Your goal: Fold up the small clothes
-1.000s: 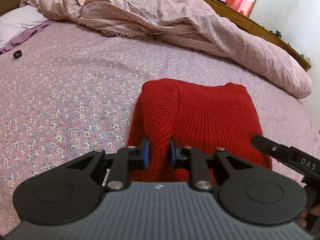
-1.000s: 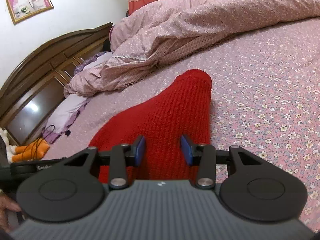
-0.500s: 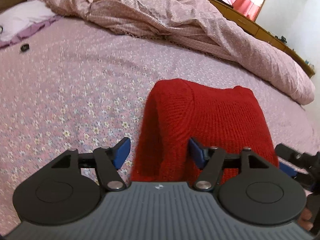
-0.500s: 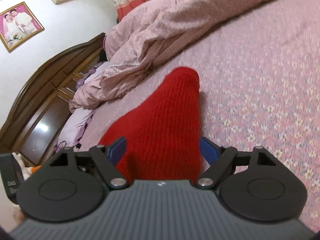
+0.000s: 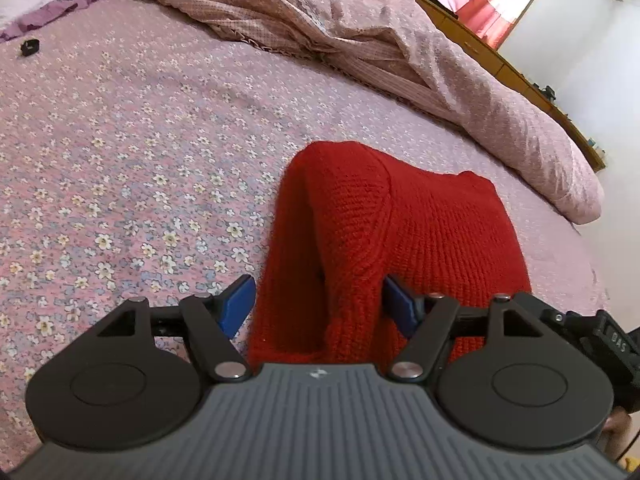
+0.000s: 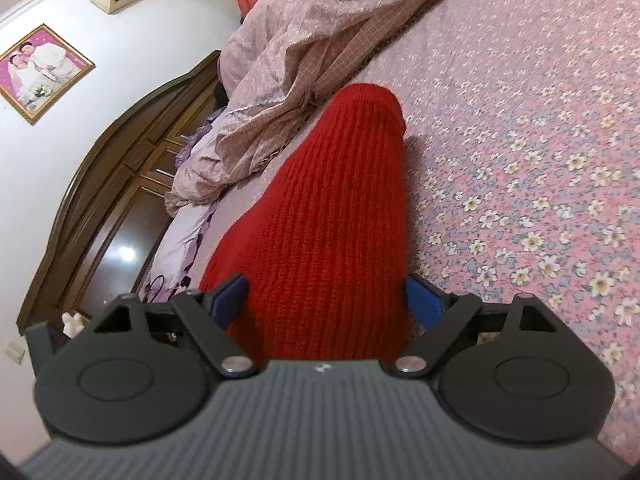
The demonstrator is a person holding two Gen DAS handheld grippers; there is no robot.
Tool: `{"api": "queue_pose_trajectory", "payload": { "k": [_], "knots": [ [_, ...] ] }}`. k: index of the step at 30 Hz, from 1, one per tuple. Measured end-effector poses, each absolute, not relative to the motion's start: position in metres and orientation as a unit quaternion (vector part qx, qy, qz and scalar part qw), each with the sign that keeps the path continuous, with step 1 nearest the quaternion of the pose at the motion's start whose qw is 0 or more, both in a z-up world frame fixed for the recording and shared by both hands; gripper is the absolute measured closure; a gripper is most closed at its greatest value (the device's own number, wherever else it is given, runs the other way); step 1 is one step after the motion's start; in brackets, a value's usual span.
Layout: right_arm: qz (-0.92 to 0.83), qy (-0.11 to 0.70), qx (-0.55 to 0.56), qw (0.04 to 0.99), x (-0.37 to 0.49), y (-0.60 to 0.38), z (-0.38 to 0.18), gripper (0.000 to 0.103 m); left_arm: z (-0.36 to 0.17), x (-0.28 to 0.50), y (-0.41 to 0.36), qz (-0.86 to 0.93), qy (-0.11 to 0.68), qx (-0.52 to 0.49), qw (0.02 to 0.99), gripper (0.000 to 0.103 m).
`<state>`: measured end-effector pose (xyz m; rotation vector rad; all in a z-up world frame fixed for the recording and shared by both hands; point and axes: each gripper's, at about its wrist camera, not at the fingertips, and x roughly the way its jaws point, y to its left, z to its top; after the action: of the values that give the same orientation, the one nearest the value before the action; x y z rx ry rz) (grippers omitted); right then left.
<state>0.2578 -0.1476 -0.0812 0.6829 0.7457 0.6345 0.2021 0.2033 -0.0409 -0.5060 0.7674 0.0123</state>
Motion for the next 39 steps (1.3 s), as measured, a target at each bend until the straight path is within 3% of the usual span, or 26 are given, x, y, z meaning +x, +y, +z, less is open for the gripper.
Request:
{"api": "queue_pose_trajectory", "payload": {
  "k": [9, 14, 20, 39],
  "knots": [
    [0.317, 0.369, 0.318, 0.814, 0.270, -0.135, -0.088, 0.014, -0.048, 0.204, 0.210, -0.003, 0.370, -0.267, 0.890, 0.028],
    [0.319, 0.359, 0.311, 0.820, 0.266, -0.137, -0.081, 0.032, -0.045, 0.202, 0.207, 0.003, 0.367, -0.264, 0.892, 0.029],
    [0.322, 0.338, 0.332, 0.819, 0.260, -0.137, -0.057, 0.043, -0.036, 0.198, 0.200, 0.007, 0.358, -0.255, 0.898, 0.035],
    [0.321, 0.305, 0.349, 0.826, 0.241, -0.152, -0.016, 0.055, -0.010, 0.186, 0.174, 0.001, 0.355, -0.221, 0.908, 0.036]
  ]
}}
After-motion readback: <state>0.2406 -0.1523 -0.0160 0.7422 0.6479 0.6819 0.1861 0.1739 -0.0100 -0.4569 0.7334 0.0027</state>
